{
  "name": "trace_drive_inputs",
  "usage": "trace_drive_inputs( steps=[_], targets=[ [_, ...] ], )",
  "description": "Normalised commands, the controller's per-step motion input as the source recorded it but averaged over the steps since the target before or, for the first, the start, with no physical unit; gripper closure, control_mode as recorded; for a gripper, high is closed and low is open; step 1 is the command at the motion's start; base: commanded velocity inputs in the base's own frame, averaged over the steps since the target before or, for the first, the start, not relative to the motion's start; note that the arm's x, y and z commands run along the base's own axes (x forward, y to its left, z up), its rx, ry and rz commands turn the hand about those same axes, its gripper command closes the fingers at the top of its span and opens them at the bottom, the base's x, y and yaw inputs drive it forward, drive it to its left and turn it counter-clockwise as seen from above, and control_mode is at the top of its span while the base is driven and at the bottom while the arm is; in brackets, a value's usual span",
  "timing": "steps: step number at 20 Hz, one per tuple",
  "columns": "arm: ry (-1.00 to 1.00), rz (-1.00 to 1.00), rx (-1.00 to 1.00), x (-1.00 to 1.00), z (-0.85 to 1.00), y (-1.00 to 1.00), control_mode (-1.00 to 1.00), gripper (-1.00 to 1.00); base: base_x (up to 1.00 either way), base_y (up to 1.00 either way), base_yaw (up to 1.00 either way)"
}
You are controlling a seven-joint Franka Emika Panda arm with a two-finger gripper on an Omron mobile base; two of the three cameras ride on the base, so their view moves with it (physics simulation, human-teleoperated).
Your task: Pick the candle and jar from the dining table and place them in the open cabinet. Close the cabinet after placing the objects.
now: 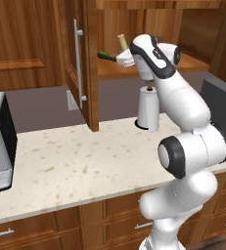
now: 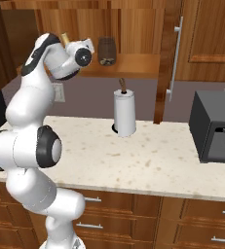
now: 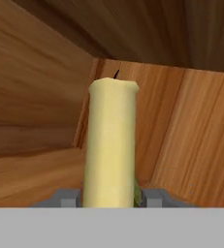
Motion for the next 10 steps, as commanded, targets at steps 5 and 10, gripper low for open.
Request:
trace_drive_inputs(
  steps=[5, 10],
  targets=[
    [0.21, 0.14, 0.00, 0.00, 0.03, -0.04, -1.00, 1.00, 0.00, 0.00, 0.00],
    [0.12, 0.23, 0.00, 0.00, -0.10, 0.00, -1.00, 1.00, 0.00, 0.00, 0.00]
  ],
)
